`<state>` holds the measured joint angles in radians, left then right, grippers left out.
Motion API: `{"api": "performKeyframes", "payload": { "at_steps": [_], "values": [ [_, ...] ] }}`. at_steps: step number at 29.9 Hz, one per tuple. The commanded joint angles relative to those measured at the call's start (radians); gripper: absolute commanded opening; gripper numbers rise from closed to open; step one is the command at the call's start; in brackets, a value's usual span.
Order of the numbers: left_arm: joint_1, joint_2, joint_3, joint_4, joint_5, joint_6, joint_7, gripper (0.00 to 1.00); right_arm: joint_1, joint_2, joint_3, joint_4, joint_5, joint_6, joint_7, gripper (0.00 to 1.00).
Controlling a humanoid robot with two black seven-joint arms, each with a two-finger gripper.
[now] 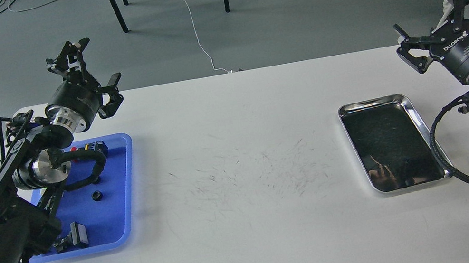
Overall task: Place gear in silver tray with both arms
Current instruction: 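Move the left gripper down toward the blue tray of parts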
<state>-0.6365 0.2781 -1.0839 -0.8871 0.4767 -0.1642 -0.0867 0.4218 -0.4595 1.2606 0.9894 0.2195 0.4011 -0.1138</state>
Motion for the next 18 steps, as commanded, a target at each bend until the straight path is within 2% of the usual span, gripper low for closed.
{"api": "performKeyframes", "payload": {
  "at_steps": [1,12,18],
  "values": [
    [-0.014,0.001,-0.001,-0.001,-0.003,0.002,-0.059,0.98,0.000,0.002,-0.010,0.003,0.000,0.001,0.000,0.99],
    [-0.018,0.000,-0.001,0.010,-0.004,-0.001,-0.074,0.98,0.000,0.001,-0.006,0.009,0.000,0.002,0.000,0.99],
    [-0.018,0.000,-0.001,0.016,-0.019,-0.001,-0.064,0.98,-0.005,-0.001,-0.001,0.009,0.000,0.004,0.000,0.99]
  ]
}}
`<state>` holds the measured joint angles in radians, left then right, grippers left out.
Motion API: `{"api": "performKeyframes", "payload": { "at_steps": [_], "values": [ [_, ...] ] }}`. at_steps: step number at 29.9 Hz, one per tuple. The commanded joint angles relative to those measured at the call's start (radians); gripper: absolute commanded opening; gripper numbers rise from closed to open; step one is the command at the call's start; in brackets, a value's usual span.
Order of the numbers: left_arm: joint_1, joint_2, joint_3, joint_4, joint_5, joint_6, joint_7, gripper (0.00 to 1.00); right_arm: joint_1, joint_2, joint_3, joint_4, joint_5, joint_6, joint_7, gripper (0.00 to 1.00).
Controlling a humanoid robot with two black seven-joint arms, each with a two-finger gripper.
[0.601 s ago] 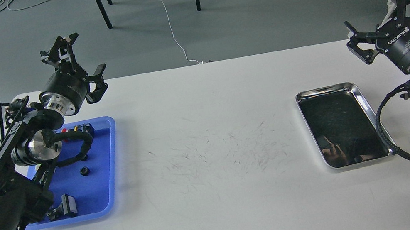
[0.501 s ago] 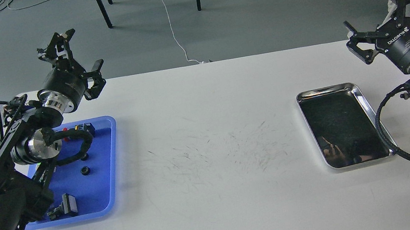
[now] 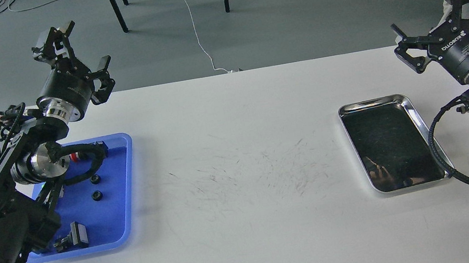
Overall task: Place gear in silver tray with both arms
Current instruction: 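Move the left gripper down toward the blue tray of parts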
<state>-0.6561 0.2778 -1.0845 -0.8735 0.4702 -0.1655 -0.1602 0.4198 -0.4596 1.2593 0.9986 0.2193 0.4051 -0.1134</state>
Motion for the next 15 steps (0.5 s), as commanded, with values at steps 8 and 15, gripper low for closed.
{"api": "performKeyframes", "payload": {
  "at_steps": [8,15],
  "values": [
    [0.001,0.012,0.092,0.042,-0.019,-0.025,0.004,0.98,-0.003,0.001,0.006,-0.001,0.000,-0.006,0.003,0.99],
    [0.000,0.066,0.130,0.031,-0.016,-0.046,0.016,0.98,-0.003,0.001,0.011,0.000,0.000,-0.006,0.003,0.99]
  ]
}}
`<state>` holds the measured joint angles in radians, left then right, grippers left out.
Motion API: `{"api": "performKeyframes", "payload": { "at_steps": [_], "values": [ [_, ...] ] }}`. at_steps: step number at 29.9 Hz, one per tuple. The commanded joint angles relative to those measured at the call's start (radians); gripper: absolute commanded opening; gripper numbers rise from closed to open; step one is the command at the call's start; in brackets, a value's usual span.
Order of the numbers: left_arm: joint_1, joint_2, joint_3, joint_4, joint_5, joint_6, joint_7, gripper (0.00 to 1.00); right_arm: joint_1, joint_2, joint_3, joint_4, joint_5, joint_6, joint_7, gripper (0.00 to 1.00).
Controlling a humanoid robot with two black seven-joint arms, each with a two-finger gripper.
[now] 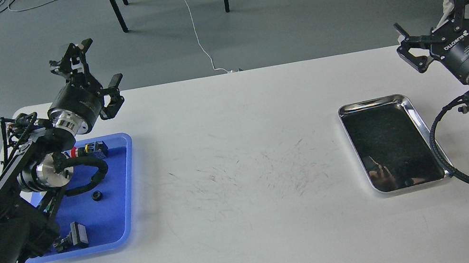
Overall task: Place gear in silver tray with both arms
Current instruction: 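Move the left gripper down toward the blue tray of parts, then lower the left gripper over a small black gear in the blue tray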
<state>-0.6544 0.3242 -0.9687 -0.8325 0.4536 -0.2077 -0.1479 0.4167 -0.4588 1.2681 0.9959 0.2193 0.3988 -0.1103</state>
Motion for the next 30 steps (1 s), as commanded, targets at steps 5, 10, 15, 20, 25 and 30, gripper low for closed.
{"api": "performKeyframes", "payload": {
  "at_steps": [5,10,15,20,25,30],
  "values": [
    [-0.022,0.038,0.025,-0.011,0.000,0.007,0.004,0.98,0.001,0.000,0.014,0.013,0.002,0.000,0.001,0.99],
    [-0.027,0.049,0.033,-0.020,0.025,0.001,0.005,0.98,-0.006,0.000,0.036,0.021,0.002,-0.011,0.001,0.99],
    [-0.033,0.053,0.036,-0.045,0.108,0.001,0.008,0.98,-0.006,-0.004,0.034,0.024,0.000,-0.012,0.001,0.99],
    [-0.031,0.084,0.036,-0.097,0.236,-0.001,0.060,0.98,-0.006,-0.011,0.028,0.026,0.000,-0.012,0.000,0.99],
    [-0.027,0.222,0.171,-0.217,0.338,-0.003,0.123,0.98,-0.006,-0.011,0.033,0.026,0.000,-0.011,0.001,0.99],
    [-0.037,0.383,0.263,-0.312,0.347,-0.001,0.140,0.98,-0.006,-0.011,0.036,0.024,0.000,-0.011,0.000,0.99]
  ]
}}
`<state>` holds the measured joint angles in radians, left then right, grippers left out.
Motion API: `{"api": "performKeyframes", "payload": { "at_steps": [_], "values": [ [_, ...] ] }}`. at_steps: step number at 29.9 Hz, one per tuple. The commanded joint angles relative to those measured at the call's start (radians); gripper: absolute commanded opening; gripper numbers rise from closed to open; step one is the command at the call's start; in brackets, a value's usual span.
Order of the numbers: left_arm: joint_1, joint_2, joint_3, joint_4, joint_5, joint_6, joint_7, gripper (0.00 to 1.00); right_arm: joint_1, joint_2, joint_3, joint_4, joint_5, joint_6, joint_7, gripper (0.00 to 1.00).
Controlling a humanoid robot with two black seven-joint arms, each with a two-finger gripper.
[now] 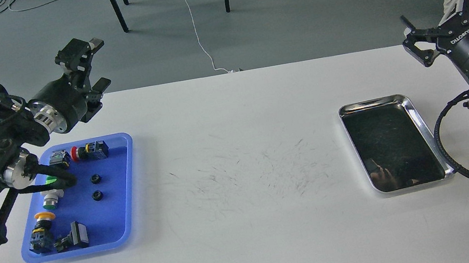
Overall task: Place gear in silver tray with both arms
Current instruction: 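Lower the left gripper over a small black gear in the blue tray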
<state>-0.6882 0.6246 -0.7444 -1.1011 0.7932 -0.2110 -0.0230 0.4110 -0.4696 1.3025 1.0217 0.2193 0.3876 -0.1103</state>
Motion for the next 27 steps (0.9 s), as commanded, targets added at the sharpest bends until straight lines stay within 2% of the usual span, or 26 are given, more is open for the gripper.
{"api": "performKeyframes", "payload": {
  "at_steps": [1,3,4,8,11,18,23,27],
  "values": [
    [-0.001,0.101,0.049,-0.057,0.015,0.002,0.034,0.98,0.000,0.000,0.003,-0.003,0.000,-0.001,0.000,0.99],
    [-0.002,0.151,0.086,-0.089,0.069,0.002,0.073,0.98,0.000,0.000,0.000,-0.005,0.000,0.000,0.000,0.99],
    [-0.002,0.176,0.102,-0.095,0.105,0.004,0.080,0.98,0.003,0.000,-0.006,-0.006,0.000,0.000,0.000,0.99],
    [0.012,0.219,0.129,-0.099,0.237,0.005,0.086,0.98,0.011,-0.001,-0.012,-0.008,-0.001,0.002,0.000,0.99],
    [0.012,0.237,0.198,-0.099,0.348,0.007,0.086,0.98,0.009,0.000,-0.014,-0.008,-0.001,0.000,0.000,0.99],
    [0.010,0.211,0.299,-0.069,0.517,0.047,0.114,0.98,0.009,0.008,-0.020,-0.014,-0.001,0.000,0.000,0.99],
    [-0.002,0.156,0.405,0.001,0.592,0.056,0.114,0.97,0.003,0.008,-0.022,-0.017,-0.005,0.004,0.000,0.99],
    [0.009,0.130,0.428,0.021,0.759,0.056,0.101,0.97,0.005,0.009,-0.022,-0.017,-0.003,0.004,0.001,0.99]
  ]
}}
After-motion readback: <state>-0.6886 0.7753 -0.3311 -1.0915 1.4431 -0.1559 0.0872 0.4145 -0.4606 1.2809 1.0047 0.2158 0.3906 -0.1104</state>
